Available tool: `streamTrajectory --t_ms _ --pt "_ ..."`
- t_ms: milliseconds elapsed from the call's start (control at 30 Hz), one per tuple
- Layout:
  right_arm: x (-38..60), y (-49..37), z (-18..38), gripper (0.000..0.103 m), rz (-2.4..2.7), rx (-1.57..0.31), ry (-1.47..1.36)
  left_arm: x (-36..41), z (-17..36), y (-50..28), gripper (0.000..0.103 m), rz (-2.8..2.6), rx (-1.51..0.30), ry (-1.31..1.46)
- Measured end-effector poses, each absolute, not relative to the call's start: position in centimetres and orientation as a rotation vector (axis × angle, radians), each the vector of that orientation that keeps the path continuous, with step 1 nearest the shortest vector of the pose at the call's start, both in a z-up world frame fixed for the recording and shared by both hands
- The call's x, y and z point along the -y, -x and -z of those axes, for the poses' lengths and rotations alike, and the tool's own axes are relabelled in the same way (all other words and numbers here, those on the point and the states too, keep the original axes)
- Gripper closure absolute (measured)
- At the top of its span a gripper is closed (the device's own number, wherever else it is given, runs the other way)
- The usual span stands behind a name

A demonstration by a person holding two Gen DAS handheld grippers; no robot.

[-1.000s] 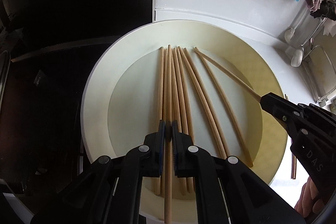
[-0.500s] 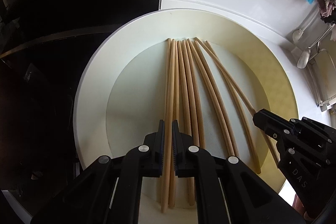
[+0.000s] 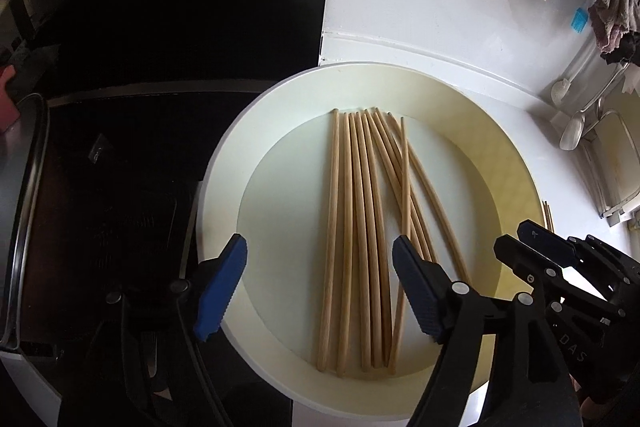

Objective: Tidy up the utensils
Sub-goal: 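Open the left tool to drop its chopstick while the right tool releases its own, then move both open tools back over the last two chopsticks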

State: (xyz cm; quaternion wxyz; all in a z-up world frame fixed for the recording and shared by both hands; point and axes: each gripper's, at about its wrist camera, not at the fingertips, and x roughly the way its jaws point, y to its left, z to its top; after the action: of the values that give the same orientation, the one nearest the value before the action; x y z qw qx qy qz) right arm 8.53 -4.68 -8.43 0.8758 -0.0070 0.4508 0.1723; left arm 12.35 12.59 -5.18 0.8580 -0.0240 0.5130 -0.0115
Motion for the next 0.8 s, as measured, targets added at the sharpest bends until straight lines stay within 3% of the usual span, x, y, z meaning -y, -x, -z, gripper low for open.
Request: streamTrajectory --t_ms 67,367,800 --pt "5.0 -7.7 7.8 0.061 -0.357 -0.923 0.012 -12.7 4.7 -11.7 0.028 0.019 -1.068 0.052" --pt "6.7 -4.1 5.6 0.051 -0.340 -0.869 -0.008 -12.0 2.5 -8.1 0.018 0.011 -1.025 0.038" --pt "13.5 0.7 4.7 0.046 -0.261 -0.810 -0.040 -7.0 1.0 -4.1 0.013 0.047 -0.988 0.020"
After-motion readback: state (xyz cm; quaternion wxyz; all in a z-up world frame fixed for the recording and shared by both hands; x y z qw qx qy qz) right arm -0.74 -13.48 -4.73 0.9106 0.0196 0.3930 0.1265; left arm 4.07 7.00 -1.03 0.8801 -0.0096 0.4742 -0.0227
